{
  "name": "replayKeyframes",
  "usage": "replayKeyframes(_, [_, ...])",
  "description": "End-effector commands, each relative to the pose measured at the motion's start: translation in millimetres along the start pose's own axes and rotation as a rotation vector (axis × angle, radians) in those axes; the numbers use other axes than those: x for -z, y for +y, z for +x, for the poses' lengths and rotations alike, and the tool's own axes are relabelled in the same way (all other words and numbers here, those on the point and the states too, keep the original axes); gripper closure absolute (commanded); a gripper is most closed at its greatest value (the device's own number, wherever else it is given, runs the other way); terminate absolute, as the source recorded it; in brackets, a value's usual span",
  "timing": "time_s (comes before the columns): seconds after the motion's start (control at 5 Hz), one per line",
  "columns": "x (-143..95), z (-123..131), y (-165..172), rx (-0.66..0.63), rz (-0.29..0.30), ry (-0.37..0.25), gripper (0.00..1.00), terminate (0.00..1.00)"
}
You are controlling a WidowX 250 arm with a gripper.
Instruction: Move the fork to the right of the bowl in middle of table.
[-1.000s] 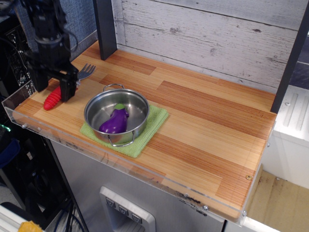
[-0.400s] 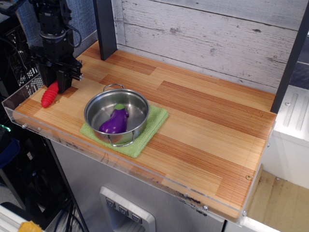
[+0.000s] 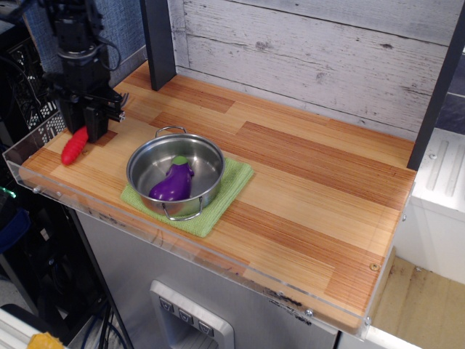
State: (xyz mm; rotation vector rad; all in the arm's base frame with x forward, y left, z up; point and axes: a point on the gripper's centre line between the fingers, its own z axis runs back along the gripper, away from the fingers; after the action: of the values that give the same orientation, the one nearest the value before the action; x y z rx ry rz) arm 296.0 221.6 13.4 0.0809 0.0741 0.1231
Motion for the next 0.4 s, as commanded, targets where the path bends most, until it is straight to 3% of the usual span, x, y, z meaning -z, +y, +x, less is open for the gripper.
replayKeyframes(0.0, [-98.8,1.9,9.2,-0.032,-0.067,-0.084,1.00,0.00])
replayKeyframes(0.2, [-112.0,3.1,-15.9,0.007,-0.065,-0.058,1.00,0.00])
